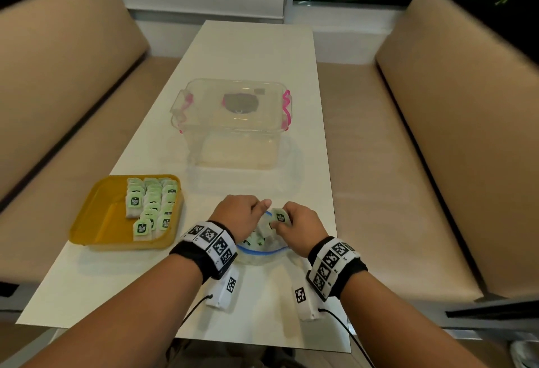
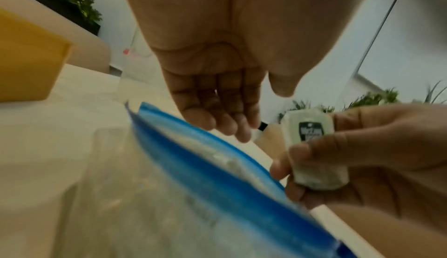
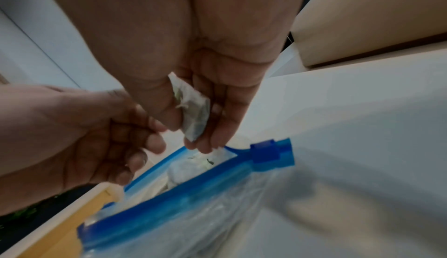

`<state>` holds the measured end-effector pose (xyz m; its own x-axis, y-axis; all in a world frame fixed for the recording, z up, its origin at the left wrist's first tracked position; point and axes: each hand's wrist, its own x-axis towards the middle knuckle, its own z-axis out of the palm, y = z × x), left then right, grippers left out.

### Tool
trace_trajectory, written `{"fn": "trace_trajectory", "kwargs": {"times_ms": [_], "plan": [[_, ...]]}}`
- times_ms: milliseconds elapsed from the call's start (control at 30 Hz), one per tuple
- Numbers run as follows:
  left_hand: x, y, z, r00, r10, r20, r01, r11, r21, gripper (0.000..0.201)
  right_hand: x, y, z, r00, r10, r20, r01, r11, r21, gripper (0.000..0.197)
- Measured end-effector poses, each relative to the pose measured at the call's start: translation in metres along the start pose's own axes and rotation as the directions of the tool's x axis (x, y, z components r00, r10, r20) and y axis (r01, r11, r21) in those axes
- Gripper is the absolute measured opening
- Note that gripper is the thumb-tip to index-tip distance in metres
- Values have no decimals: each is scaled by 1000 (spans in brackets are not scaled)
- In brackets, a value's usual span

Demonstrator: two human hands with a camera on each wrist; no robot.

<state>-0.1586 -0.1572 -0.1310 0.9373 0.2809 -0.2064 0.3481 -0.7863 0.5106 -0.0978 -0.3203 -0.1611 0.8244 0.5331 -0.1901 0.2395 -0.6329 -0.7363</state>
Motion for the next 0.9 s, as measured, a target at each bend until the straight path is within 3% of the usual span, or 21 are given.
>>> {"fn": "trace_trajectory", "kwargs": {"times_ms": [100, 200, 267, 400, 433, 500, 600, 733, 900], "plan": [[4, -2, 14, 994, -51, 102, 28, 977, 213, 44, 1, 2, 0, 1000, 6, 5, -6, 1000, -5, 20], [6, -4, 21, 987, -61, 150, 23, 970, 243, 30, 2, 5, 0, 999, 37, 39, -38, 999, 36, 20], [6, -6, 21, 985, -62, 161, 26, 976, 218, 24, 2, 9, 1, 996, 72, 48, -76, 995, 67, 23], [1, -12, 9, 987, -34, 159, 4, 983, 185, 17, 2, 10, 2, 994, 94, 48, -102, 976, 190, 5], [0, -15, 4, 988, -17, 150, -8, 987, 161, 15, 3, 11, 3, 995, 93, 37, -99, 972, 214, 8], [-3, -20, -9, 994, 21, 111, -29, 997, 68, 12, 3, 10, 3, 997, 71, 24, -75, 968, 240, 13], [-8, -23, -26, 996, 83, -14, -84, 991, -104, 11, 5, 5, 2, 999, 21, -26, -13, 957, 289, 3], [-10, -21, -32, 984, 121, -131, -150, 958, -243, 13, 8, -16, -5, 998, -57, -34, 65, 938, 341, 36], [-6, -19, -39, 994, 96, -43, -102, 983, -153, 13, 19, -32, -12, 983, -132, -126, 166, 933, 319, 16]]}}
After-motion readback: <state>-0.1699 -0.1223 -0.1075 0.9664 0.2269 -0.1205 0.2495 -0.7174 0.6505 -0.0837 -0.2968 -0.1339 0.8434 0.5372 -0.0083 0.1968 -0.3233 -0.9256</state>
